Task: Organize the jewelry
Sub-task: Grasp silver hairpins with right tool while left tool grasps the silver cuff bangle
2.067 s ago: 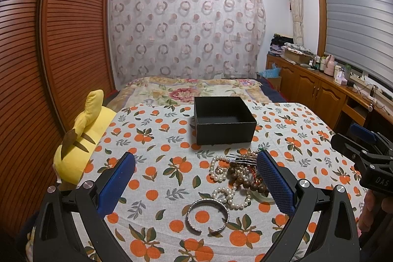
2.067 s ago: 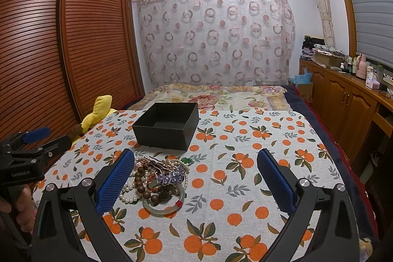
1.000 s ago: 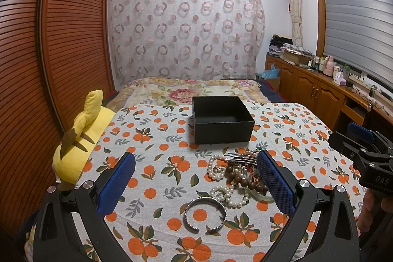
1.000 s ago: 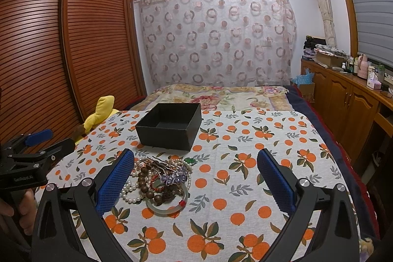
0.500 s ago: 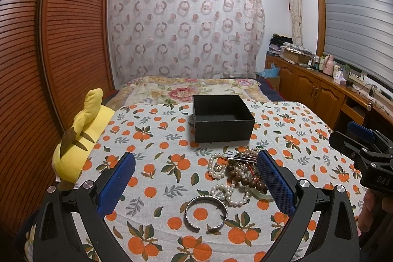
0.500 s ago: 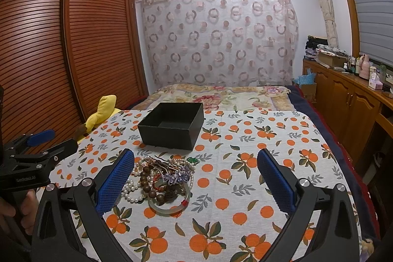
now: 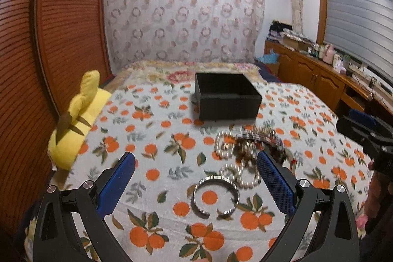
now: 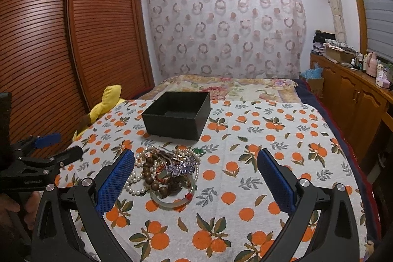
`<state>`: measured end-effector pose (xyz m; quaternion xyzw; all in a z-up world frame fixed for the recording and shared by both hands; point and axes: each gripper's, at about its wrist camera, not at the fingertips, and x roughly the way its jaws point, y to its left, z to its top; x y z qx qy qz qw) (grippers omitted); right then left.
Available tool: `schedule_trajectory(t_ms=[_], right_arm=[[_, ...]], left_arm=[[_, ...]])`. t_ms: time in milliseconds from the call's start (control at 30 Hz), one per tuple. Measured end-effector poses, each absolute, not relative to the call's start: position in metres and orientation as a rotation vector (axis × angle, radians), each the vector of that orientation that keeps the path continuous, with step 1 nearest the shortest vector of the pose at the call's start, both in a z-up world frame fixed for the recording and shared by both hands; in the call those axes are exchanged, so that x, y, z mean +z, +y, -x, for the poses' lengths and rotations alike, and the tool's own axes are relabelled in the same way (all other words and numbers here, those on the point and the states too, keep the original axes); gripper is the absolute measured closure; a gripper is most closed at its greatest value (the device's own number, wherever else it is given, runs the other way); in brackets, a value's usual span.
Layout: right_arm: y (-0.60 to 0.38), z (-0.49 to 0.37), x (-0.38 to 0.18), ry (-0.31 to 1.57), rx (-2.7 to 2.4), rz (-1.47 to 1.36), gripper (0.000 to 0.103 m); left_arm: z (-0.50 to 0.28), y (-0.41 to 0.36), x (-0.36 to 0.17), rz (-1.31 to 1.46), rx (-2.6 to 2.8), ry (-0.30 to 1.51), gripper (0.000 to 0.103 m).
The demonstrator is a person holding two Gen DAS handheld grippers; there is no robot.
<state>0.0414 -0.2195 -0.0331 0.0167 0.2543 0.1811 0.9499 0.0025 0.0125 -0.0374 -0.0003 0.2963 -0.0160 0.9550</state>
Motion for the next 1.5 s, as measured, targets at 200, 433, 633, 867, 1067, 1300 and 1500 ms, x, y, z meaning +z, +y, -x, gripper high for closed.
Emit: schedule_trajectory(t_ms=[200,433,633,867,1067,1300,1500], right_arm=[[-0.215,-0.046,-0.042,0.555,0.411,-0.017,0.018],[-0.21,-0.053,-0.054,0.606,0.46,-0.007,0.032],[-0.207,-0.063,-0.066,0.654,0.511,0.006,0.035],[-0.195,-0.082,-0.079,0.719,0.56,0.064,0.037],[-0.185,-0.093,-0.083,0.744,0.586,0.096,0.037],[-0.17,-0.106,-0.086,0.774,0.626,0.143,0.046],[-0.155,-0.118,-0.091,0.783,0.625,0.205,0.049]], left_arm=[[-0.011,0.008,-0.065,-0.007,-0.091,0.697,0.007],[-0.02,0.006,-0.073,0.002,-0.145,0.754,0.007],[-0.032,0.004,-0.091,0.021,-0.187,0.811,0.011],[-0.041,-0.001,-0.104,0.013,-0.213,0.867,0.02],[-0.04,-0.004,-0.103,-0.033,-0.192,0.864,0.028],[-0.035,0.002,-0.1,-0.036,-0.191,0.847,0.045],[-0.034,0.004,-0.099,-0.025,-0.194,0.844,0.045]])
